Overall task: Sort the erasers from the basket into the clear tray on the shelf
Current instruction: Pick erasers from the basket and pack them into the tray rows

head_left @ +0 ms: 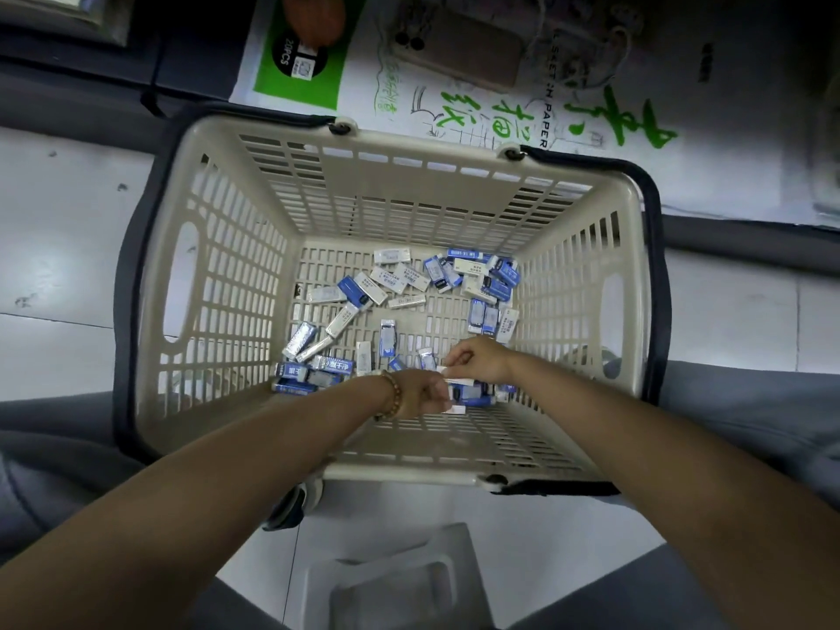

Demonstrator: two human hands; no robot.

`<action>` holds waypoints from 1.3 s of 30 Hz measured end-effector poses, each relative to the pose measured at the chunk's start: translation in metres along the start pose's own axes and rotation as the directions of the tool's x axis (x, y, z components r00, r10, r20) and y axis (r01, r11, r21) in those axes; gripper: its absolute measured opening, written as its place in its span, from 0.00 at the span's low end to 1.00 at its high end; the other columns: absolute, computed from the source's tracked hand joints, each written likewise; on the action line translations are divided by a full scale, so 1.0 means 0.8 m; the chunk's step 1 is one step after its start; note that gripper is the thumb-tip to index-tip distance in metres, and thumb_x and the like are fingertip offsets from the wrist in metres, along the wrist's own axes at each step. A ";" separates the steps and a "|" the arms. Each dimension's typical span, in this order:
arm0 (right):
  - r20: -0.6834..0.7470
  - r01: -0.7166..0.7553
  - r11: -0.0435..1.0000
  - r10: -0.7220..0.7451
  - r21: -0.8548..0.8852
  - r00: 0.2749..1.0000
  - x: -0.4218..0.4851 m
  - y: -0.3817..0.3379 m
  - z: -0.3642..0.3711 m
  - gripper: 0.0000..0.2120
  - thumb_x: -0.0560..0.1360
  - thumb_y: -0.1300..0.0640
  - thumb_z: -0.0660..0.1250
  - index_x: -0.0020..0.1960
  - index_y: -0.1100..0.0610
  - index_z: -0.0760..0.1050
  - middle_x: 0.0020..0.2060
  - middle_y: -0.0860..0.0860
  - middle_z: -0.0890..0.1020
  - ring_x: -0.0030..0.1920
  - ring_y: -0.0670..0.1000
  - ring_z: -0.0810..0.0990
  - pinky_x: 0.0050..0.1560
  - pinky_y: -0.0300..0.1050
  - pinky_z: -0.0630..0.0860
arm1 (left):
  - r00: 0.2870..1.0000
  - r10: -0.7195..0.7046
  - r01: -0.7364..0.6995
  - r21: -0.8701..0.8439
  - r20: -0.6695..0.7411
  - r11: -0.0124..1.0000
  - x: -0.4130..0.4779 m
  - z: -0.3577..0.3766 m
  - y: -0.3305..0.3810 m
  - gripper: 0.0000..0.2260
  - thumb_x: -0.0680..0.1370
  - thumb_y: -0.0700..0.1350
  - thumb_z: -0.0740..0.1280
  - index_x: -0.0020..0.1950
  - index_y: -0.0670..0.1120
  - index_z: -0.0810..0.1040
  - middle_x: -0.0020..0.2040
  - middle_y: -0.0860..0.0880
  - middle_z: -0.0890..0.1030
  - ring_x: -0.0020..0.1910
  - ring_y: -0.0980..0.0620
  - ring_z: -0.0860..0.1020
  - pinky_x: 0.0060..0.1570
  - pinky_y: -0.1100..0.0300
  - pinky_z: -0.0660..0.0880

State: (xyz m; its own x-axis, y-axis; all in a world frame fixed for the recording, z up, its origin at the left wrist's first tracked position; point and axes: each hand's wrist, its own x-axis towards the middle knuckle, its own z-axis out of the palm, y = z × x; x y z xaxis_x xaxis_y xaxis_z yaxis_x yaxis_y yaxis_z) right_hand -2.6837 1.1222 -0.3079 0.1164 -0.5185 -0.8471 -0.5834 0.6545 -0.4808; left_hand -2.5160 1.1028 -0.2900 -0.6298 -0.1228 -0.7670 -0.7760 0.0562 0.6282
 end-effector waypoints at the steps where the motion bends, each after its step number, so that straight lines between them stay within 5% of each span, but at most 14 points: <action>1: 0.028 -0.020 1.000 0.021 -0.008 0.999 0.000 0.000 0.001 0.14 0.73 0.58 0.71 0.56 0.64 0.78 0.39 0.47 0.77 0.48 0.48 0.75 0.47 0.38 0.71 | 1.000 -0.009 0.008 -0.039 -0.027 0.999 0.000 0.003 -0.001 0.11 0.77 0.45 0.65 0.58 0.43 0.77 0.53 0.45 0.79 0.49 0.51 0.75 0.54 0.59 0.72; 4: 0.090 -0.062 0.996 0.067 -0.057 0.994 0.000 -0.001 0.000 0.16 0.74 0.54 0.70 0.58 0.61 0.78 0.48 0.50 0.77 0.52 0.48 0.74 0.54 0.40 0.70 | 0.998 -0.059 0.051 -0.242 -0.026 0.969 0.001 0.002 -0.006 0.11 0.74 0.36 0.68 0.56 0.37 0.78 0.51 0.40 0.80 0.46 0.51 0.76 0.58 0.55 0.74; 7: 0.055 -0.075 0.997 0.074 0.008 0.996 -0.002 -0.004 -0.005 0.18 0.74 0.55 0.69 0.61 0.62 0.75 0.57 0.54 0.77 0.59 0.52 0.75 0.61 0.42 0.70 | 0.985 -0.174 0.158 -0.415 -0.002 0.896 -0.005 -0.010 -0.010 0.05 0.76 0.33 0.65 0.50 0.36 0.79 0.42 0.46 0.78 0.36 0.55 0.78 0.55 0.59 0.75; 10: -0.060 -0.025 0.991 0.033 0.131 0.998 -0.013 -0.022 -0.024 0.18 0.76 0.55 0.67 0.62 0.62 0.75 0.65 0.55 0.75 0.62 0.53 0.75 0.65 0.44 0.69 | 0.982 -0.171 0.124 -0.408 -0.080 0.905 -0.019 -0.040 -0.009 0.09 0.79 0.36 0.61 0.47 0.42 0.81 0.44 0.45 0.74 0.35 0.54 0.72 0.33 0.65 0.73; 14: -0.172 0.088 0.988 -0.065 0.128 0.983 -0.051 -0.082 -0.071 0.15 0.78 0.51 0.63 0.60 0.60 0.77 0.50 0.53 0.79 0.42 0.49 0.77 0.49 0.44 0.73 | 0.920 -0.102 0.078 -0.079 -0.378 0.994 -0.070 -0.124 0.028 0.13 0.81 0.46 0.56 0.55 0.39 0.74 0.52 0.41 0.76 0.45 0.46 0.75 0.38 0.60 0.69; 17: -0.210 0.200 0.979 -0.191 0.024 0.959 -0.108 -0.143 -0.113 0.11 0.80 0.49 0.59 0.46 0.53 0.77 0.39 0.52 0.77 0.37 0.50 0.76 0.45 0.46 0.74 | 0.865 0.006 0.106 0.194 -0.502 0.975 -0.141 -0.184 0.078 0.19 0.80 0.55 0.56 0.45 0.41 0.75 0.43 0.40 0.78 0.43 0.46 0.76 0.43 0.59 0.69; 21: -0.331 0.403 0.915 -0.377 0.014 0.865 -0.208 -0.222 -0.155 0.13 0.80 0.49 0.58 0.49 0.55 0.78 0.39 0.51 0.77 0.34 0.43 0.77 0.37 0.35 0.76 | 0.771 0.060 -0.145 -0.083 -0.633 0.986 -0.230 -0.229 0.138 0.17 0.76 0.56 0.63 0.45 0.41 0.74 0.43 0.44 0.81 0.40 0.52 0.80 0.45 0.58 0.80; 25: -0.422 0.643 0.749 -0.537 0.160 0.731 -0.298 -0.268 -0.164 0.10 0.80 0.51 0.59 0.51 0.53 0.78 0.31 0.49 0.73 0.29 0.43 0.73 0.32 0.34 0.72 | 0.830 0.048 -0.418 -0.563 -0.556 0.713 -0.290 -0.224 0.188 0.12 0.76 0.50 0.65 0.50 0.42 0.72 0.43 0.45 0.85 0.39 0.51 0.84 0.35 0.59 0.81; 29: -0.534 0.743 0.629 -0.558 0.228 0.635 -0.335 -0.283 -0.156 0.11 0.80 0.53 0.59 0.54 0.56 0.77 0.30 0.48 0.74 0.29 0.44 0.70 0.30 0.36 0.70 | 0.820 0.071 -0.475 -0.605 -0.568 0.639 -0.303 -0.199 0.215 0.10 0.75 0.49 0.65 0.53 0.45 0.76 0.36 0.52 0.84 0.35 0.56 0.83 0.28 0.66 0.78; 35: -0.554 0.737 0.672 -0.588 0.071 0.589 -0.343 -0.293 -0.142 0.08 0.79 0.54 0.61 0.53 0.54 0.77 0.33 0.48 0.79 0.29 0.44 0.71 0.33 0.39 0.69 | 0.856 0.132 -0.509 -0.769 -0.501 0.387 -0.299 -0.186 0.248 0.18 0.82 0.47 0.54 0.65 0.37 0.71 0.60 0.38 0.78 0.51 0.40 0.80 0.45 0.56 0.81; 39: -0.571 0.724 0.689 -0.585 0.025 0.576 -0.341 -0.291 -0.139 0.07 0.78 0.54 0.62 0.52 0.53 0.77 0.31 0.47 0.78 0.29 0.45 0.72 0.32 0.40 0.69 | 0.865 0.240 -0.499 -0.807 -0.441 0.317 -0.302 -0.184 0.249 0.20 0.82 0.50 0.54 0.65 0.36 0.70 0.62 0.36 0.75 0.53 0.38 0.80 0.51 0.54 0.79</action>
State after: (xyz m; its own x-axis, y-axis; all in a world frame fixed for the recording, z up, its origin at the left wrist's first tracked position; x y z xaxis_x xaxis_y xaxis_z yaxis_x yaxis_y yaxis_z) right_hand -2.6692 1.0500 0.0604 -0.0509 -0.9957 -0.0778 -0.2983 0.0895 -0.9503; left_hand -2.5134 0.9980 0.0396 -0.7158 -0.5294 -0.4552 0.0960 -0.7204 0.6869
